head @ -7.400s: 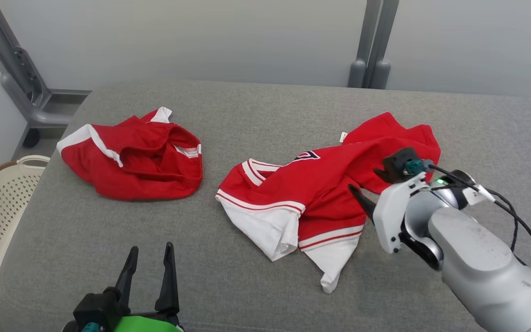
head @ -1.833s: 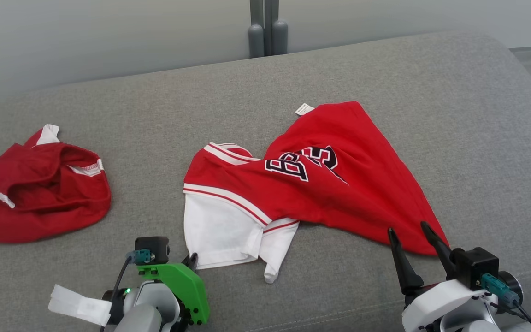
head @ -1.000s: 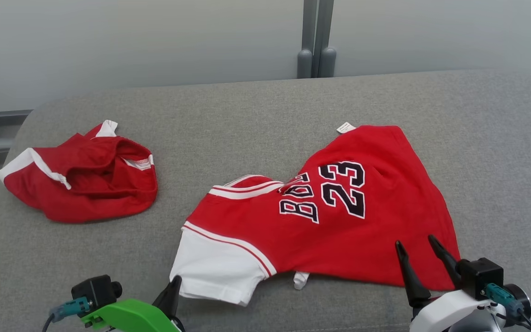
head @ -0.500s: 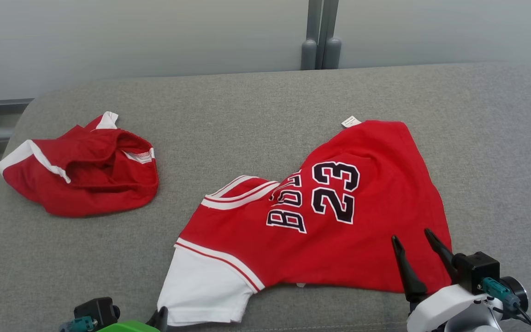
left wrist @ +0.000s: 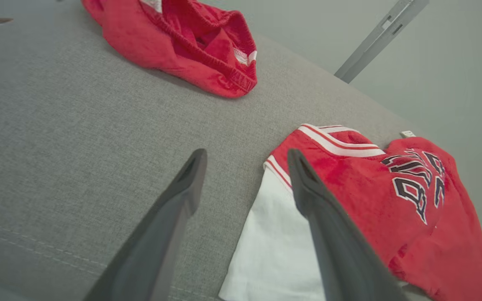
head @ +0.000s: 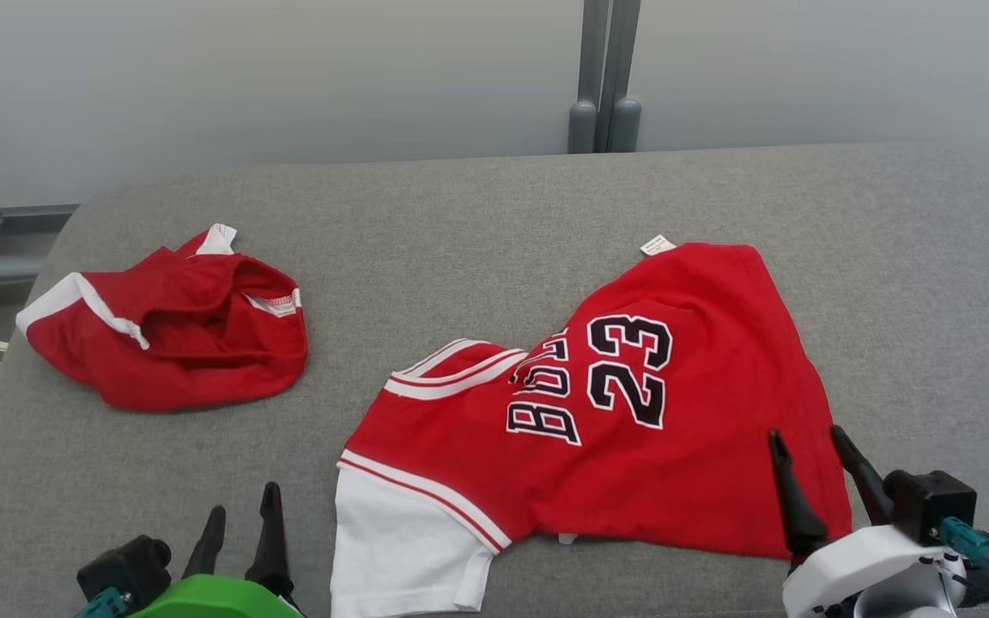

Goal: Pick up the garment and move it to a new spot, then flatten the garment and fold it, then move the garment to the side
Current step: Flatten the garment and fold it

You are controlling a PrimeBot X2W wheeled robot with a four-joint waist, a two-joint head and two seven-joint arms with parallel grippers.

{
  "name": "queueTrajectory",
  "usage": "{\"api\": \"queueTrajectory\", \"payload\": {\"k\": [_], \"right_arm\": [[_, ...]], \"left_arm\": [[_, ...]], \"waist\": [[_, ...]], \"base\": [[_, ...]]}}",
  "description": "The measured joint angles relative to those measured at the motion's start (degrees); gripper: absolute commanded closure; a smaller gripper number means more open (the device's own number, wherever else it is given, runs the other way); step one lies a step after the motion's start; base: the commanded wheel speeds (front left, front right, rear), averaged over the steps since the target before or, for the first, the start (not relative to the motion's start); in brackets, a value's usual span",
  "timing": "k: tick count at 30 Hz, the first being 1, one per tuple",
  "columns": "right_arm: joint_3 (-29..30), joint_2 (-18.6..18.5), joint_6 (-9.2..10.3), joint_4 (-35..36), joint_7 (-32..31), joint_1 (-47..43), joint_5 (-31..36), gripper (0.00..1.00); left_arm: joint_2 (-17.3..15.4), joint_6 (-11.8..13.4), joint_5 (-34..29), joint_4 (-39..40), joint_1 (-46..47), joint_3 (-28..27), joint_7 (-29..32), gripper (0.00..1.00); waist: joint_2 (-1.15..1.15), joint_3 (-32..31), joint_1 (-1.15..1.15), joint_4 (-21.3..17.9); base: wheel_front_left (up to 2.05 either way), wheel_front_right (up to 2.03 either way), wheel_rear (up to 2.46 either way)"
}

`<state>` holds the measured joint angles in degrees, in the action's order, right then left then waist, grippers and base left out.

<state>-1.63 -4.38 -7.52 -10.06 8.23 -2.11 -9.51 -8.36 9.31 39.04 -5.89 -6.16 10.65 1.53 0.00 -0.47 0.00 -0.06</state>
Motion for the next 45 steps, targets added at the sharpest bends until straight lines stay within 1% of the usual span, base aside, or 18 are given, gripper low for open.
{"api": "queueTrajectory", "payload": {"k": [4, 7, 8, 11, 18, 21, 23, 25, 29, 33, 36, 45], "right_arm": [[3.0, 1.0, 0.01, -1.1, 1.1, 0.0, -2.5, 0.0], [4.5, 1.4, 0.01, -2.1, 1.7, 0.0, -4.0, 0.0], [4.9, 1.4, 0.01, -2.3, 1.9, 0.1, -4.3, 0.0], [5.5, 1.4, 0.02, -2.9, 2.6, 0.4, -7.5, 0.0], [4.1, 1.5, 0.01, -3.3, 4.6, 0.3, -9.0, 0.0], [1.4, 1.5, 0.02, -2.0, 5.6, -0.9, -9.1, 0.0], [0.8, 1.7, -0.01, -1.5, 5.7, -1.6, -8.7, 0.0], [1.0, 1.6, -0.01, -1.3, 5.8, -2.4, -8.0, 0.0], [0.9, 1.6, 0.0, -1.3, 4.9, -3.6, -5.4, 0.0], [1.0, 1.5, 0.0, -1.1, 2.8, -5.2, -2.1, 0.0], [0.9, 1.5, 0.0, -1.3, 1.5, -5.8, -0.3, 0.0], [0.5, 1.5, 0.0, -1.0, 0.7, -5.9, -1.0, 0.0]], "left_arm": [[0.6, -3.0, -1.3, -1.2, 0.7, -0.4, -8.5, 0.0], [0.6, -5.1, -3.9, -2.2, 1.2, 0.2, -13.9, 0.0], [0.6, -5.9, -4.8, -2.4, 1.5, 0.4, -14.7, 0.0], [0.7, -7.0, -7.6, -2.6, 2.1, 0.1, -16.3, 0.0], [2.7, -9.1, -13.5, -0.5, 1.6, -3.7, -16.6, 0.0], [3.5, -9.5, -15.2, -0.4, -0.4, -5.0, -16.6, 0.0], [3.6, -9.9, -16.4, -0.7, -1.4, -5.2, -16.6, 0.0], [3.4, -10.3, -17.6, -1.7, -2.3, -5.1, -16.6, 0.0], [2.0, -10.5, -18.6, -3.5, -3.5, -4.8, -16.3, 0.0], [0.7, -9.9, -19.0, -3.8, -4.5, -4.7, -14.6, 0.0], [0.3, -9.7, -19.1, -3.9, -5.0, -4.7, -13.7, 0.0], [0.0, -9.6, -18.5, -3.7, -5.2, -4.4, -13.1, 0.0]], "waist": [[0.0, -0.7, 0.0, 0.4], [0.0, -1.2, 0.0, 0.7], [0.0, -1.4, 0.0, 0.8], [0.0, -2.0, 0.0, 1.0], [0.0, -3.6, 0.0, 1.5], [0.0, -4.5, 0.0, 1.8], [0.0, -5.0, 0.0, 1.9], [0.0, -5.4, 0.0, 2.0], [0.0, -6.2, 0.0, 2.0], [0.0, -6.9, 0.0, 1.9], [0.0, -7.0, 0.0, 1.9], [0.0, -6.3, 0.0, 1.7]], "base": [[0.0, 0.0, 0.0], [0.0, 0.0, 0.0], [0.0, 0.0, 0.0], [0.0, 0.0, 0.0], [0.0, 0.0, 0.0], [0.0, 0.0, 0.0], [0.0, 0.0, 0.0], [0.0, 0.0, 0.0], [0.0, 0.0, 0.0], [0.0, 0.0, 0.0], [0.0, 0.0, 0.0], [0.0, 0.0, 0.0]]}}
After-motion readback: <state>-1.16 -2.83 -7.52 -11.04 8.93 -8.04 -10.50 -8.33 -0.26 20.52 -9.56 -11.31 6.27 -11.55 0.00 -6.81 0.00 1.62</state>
